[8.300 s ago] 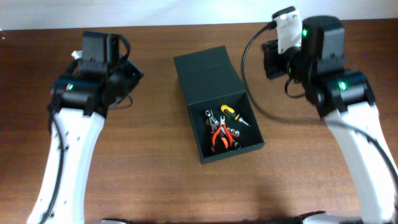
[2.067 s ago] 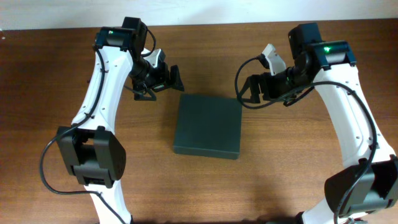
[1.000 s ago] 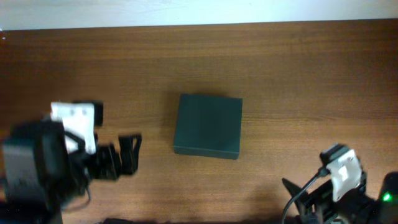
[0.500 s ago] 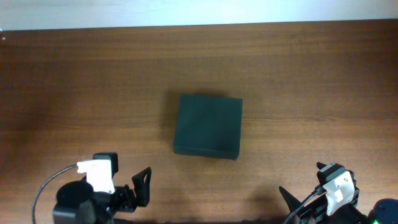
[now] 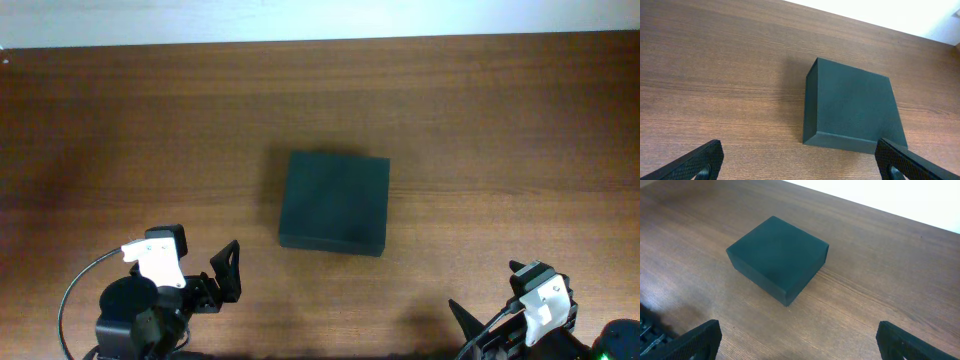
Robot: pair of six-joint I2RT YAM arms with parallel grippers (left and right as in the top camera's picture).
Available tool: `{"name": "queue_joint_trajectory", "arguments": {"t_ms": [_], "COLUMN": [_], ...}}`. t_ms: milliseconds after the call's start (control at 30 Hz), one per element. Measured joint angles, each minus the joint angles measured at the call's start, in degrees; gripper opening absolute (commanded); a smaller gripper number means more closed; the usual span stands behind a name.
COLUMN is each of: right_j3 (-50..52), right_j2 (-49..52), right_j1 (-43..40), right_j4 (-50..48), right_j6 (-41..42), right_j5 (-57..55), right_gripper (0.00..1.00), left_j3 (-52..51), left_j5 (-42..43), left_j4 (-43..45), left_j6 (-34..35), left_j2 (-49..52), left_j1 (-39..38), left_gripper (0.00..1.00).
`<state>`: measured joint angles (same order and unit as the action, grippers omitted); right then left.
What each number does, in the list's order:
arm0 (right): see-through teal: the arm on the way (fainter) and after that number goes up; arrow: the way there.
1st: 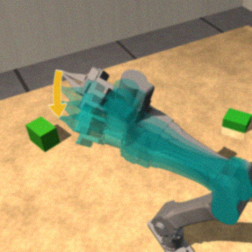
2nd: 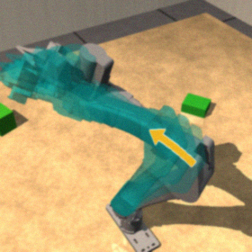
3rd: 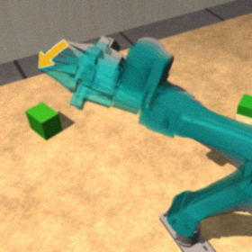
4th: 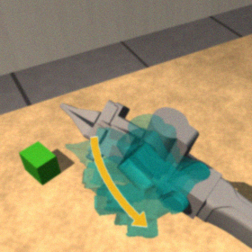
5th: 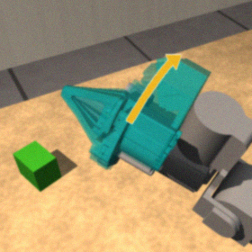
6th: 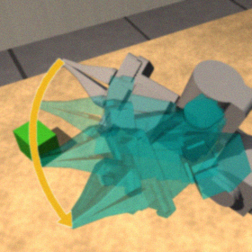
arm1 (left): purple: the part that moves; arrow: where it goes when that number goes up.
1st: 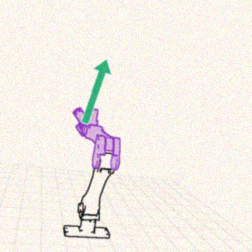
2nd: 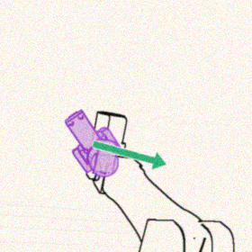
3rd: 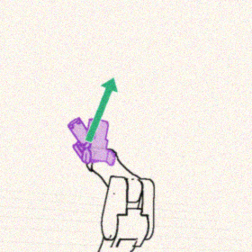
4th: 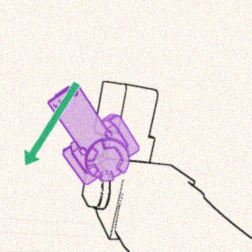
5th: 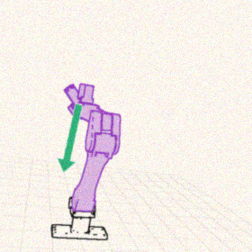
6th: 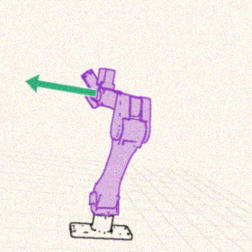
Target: Pack container
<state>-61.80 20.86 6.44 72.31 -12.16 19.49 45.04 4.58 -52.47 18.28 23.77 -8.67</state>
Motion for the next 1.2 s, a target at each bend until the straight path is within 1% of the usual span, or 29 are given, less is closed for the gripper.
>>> {"name": "queue_joint_trajectory", "arguments": {"t_ms": [167, 533, 667, 800, 1033, 1200], "right_j3": [0.0, 0.0, 0.0, 0.0, 0.1, 0.1], "right_j2": [0.0, 0.0, 0.0, 0.0, 0.0, 0.0], "right_j1": [0.0, 0.0, 0.0, 0.0, 0.0, 0.0], "right_j4": [0.0, 0.0, 0.0, 0.0, 0.0, 0.0], "right_j6": [0.0, 0.0, 0.0, 0.0, 0.0, 0.0], "right_j5": [0.0, 0.0, 0.0, 0.0, 0.0, 0.0], "right_gripper": [0.99, 0.99, 0.99, 0.99, 0.99, 0.99], "left_j3": [0.0, -0.6, -2.7, -6.4, -14.5, -19.6], "left_j5": [-0.9, -11.6, -13.9, -14.0, -11.7, -9.5], "left_j4": [-2.6, -2.7, -1.2, 0.0, 2.6, 4.4], "left_j6": [0.0, -0.6, -4.4, -9.6, -17.4, -19.9], "left_j2": [0.0, 0.0, -0.9, -4.4, -12.0, -15.7], "left_j1": [0.0, 0.1, 1.7, 4.1, 6.2, 6.2], "left_gripper": [0.99, 0.99, 0.99, 0.99, 0.99, 0.99]}}
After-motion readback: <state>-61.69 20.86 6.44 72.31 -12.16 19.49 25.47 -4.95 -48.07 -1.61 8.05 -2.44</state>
